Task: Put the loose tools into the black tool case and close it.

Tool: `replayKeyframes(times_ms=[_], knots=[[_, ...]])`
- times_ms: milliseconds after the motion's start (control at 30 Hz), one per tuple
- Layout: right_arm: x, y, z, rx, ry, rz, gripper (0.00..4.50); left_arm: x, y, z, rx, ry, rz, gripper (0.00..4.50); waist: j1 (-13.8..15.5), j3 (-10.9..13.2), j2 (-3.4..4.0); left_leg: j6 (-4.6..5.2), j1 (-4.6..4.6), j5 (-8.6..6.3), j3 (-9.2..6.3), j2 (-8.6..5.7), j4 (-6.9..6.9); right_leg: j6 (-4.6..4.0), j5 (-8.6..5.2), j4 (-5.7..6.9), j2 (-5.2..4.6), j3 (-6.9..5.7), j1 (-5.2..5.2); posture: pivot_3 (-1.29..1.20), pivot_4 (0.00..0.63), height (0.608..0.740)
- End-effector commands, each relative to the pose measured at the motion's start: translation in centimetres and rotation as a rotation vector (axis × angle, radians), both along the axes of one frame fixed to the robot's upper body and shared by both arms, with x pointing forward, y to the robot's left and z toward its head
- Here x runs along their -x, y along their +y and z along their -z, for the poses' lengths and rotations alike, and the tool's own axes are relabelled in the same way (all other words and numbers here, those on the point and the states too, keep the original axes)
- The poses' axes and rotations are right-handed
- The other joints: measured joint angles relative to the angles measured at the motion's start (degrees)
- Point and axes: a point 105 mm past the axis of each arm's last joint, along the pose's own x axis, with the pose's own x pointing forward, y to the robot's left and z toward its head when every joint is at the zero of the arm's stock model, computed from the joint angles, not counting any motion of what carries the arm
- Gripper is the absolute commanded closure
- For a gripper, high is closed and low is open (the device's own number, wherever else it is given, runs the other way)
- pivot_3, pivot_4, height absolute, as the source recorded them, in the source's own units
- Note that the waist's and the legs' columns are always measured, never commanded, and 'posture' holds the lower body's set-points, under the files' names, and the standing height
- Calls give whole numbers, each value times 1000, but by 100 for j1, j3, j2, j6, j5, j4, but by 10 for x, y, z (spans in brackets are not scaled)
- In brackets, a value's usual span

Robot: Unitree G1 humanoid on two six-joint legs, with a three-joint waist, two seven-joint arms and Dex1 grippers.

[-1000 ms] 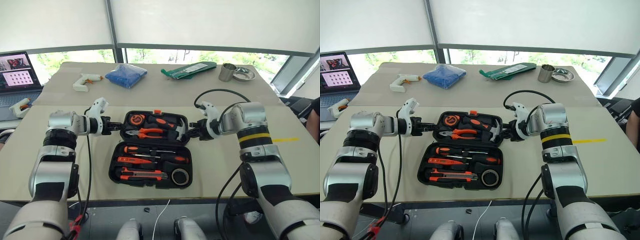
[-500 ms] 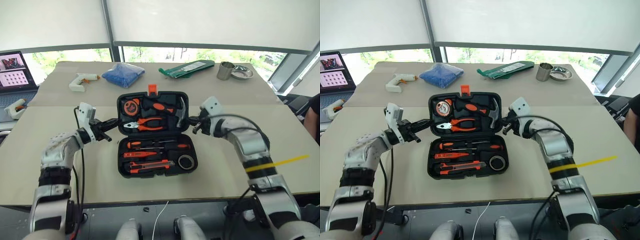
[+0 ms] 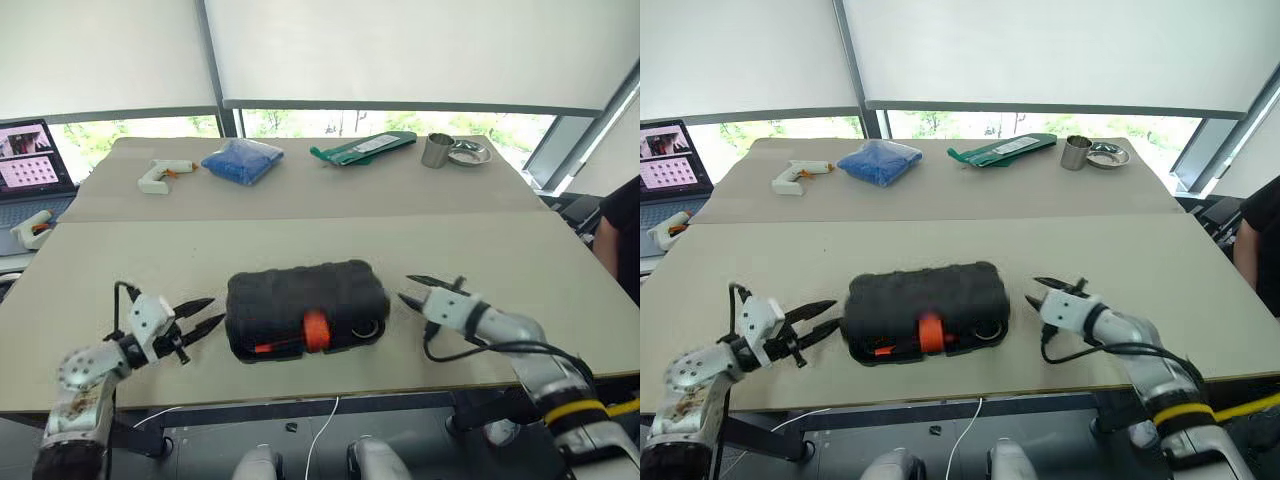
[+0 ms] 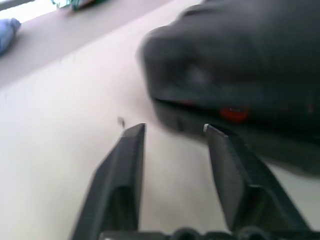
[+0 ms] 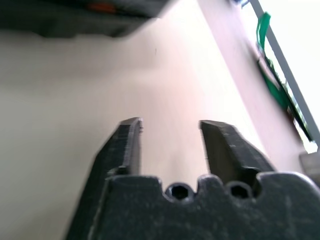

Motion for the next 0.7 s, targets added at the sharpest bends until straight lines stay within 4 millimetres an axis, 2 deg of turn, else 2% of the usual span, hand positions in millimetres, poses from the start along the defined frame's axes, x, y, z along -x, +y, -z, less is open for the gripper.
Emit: replayKeyframes(times_ms=[33, 133, 167, 200, 267, 433, 467, 500, 567, 633, 700], knots=[[13, -15, -30, -52, -42, -3, 1154, -3, 16, -27, -36, -48, -29, 1290, 19, 0, 0, 0, 2, 0, -1, 2, 0, 0, 0, 1, 3, 0, 1, 0, 150, 740], [41, -17, -21, -132, 138, -62, 1154, -4, 17, -26, -74, 1, -2, 1290, 92, -3, -1, 0, 4, 0, 0, 2, -12, -8, -2, -5, 4, -1, 5, 0, 150, 740], [50, -13, -23, -165, 176, -93, 1715, -6, 15, -25, -77, 22, 18, 1228, 115, -3, -1, 0, 5, -1, 2, 2, -17, -23, 0, -8, 1, -1, 6, 0, 150, 740], [58, -8, -23, -190, 225, -127, 1907, -11, 12, -27, -78, 33, 35, 1520, 136, -3, -1, 1, 3, -4, 4, 2, -18, -32, 4, -10, 0, 0, 4, 0, 150, 740], [76, 5, -25, -207, 301, -212, 2571, -24, 6, -32, -58, 45, 51, 1982, 156, -2, 0, 2, -3, -4, 5, 1, -19, -32, 4, -12, -1, 0, 1, 0, 150, 740], [104, 38, -21, -257, 493, -332, 4319, -57, -20, -44, -57, 107, 129, 3870, 170, -4, -10, 1, 1, -3, 3, -2, -10, 0, -11, -11, 4, -8, 7, 0, 150, 740], [105, 42, -20, -291, 540, -330, 4500, -64, -23, -44, -68, 117, 135, 4207, 176, -4, -11, 0, 0, -3, 3, -5, -9, 1, -11, -11, 9, -9, 5, 0, 150, 740], [106, 46, -17, -304, 583, -335, 4500, -71, -26, -44, -75, 125, 133, 4428, 178, -5, -12, -1, -1, -2, 0, -6, -8, 0, -11, -10, 13, -11, 6, 0, 150, 740], [109, 50, -2, -260, 666, -342, 4500, -81, -31, -40, -84, 151, 140, 4428, 171, -5, -12, -1, -2, -2, -1, -8, -9, -1, -12, -10, 15, -9, 6, 0, 150, 740], [103, 54, 15, -206, 717, -325, 4500, -88, -42, -33, -85, 197, 176, 4428, 150, -6, -14, 0, -7, -2, -1, -11, -9, -3, -10, -12, 17, -7, 1, 0, 150, 740], [91, 61, 17, -177, 690, -317, 4500, -90, -49, -25, -123, 230, 219, 4428, 141, -5, -16, 1, -12, -3, 0, -14, -11, -14, -5, -15, 17, -5, -2, 0, 150, 740]])
